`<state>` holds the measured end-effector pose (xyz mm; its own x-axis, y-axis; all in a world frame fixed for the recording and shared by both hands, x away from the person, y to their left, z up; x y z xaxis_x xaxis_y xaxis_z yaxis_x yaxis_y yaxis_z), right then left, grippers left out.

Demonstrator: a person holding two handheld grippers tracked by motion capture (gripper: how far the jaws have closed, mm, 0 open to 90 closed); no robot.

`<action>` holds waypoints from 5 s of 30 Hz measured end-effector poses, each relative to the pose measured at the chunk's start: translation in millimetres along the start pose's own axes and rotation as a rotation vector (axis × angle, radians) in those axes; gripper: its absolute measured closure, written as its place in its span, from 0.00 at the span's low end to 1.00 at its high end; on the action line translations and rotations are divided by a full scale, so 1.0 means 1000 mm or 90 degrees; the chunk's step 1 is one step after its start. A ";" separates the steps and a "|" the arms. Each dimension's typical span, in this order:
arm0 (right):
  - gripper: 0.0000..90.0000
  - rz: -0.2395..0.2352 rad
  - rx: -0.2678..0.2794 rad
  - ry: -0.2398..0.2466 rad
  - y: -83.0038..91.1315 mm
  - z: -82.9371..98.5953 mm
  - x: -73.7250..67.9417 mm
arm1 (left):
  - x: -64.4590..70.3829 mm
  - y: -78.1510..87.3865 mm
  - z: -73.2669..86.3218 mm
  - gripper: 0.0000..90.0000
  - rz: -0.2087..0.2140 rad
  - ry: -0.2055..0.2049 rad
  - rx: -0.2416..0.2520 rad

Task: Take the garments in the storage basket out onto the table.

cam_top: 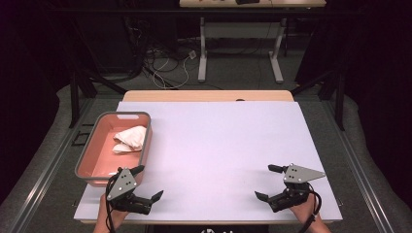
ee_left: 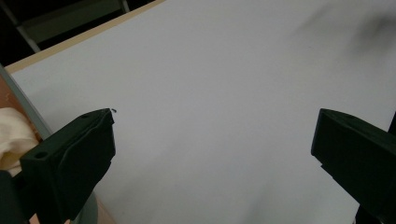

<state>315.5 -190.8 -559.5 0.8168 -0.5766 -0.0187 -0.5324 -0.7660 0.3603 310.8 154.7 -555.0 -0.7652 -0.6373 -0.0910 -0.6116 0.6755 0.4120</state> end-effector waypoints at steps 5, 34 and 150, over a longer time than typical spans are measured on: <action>0.00 -0.004 0.002 0.003 -0.001 -0.001 -0.001 | 0.001 0.000 0.001 0.00 0.001 -0.003 -0.006; 0.00 -0.014 -0.013 -0.003 -0.006 0.004 -0.003 | -0.015 -0.007 -0.017 0.00 0.001 0.003 -0.057; 0.00 -0.028 -0.038 -0.003 -0.011 0.011 -0.008 | -0.208 -0.030 0.009 0.00 -0.172 0.072 -0.329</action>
<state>312.6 -181.2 -573.5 0.8380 -0.5443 -0.0393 -0.4820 -0.7719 0.4145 486.4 271.1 -556.8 -0.5522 -0.8163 -0.1694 -0.5833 0.2331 0.7781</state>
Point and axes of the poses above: each handheld gripper's, and its own axes: y roughly backward along the jaws, z roughly out of its underside, x roughly to its right, the point moved 10 cm from there along -y, roughly forward along the jaws, and after that the axes turned 4 degrees about x, right-handed, at the moved point
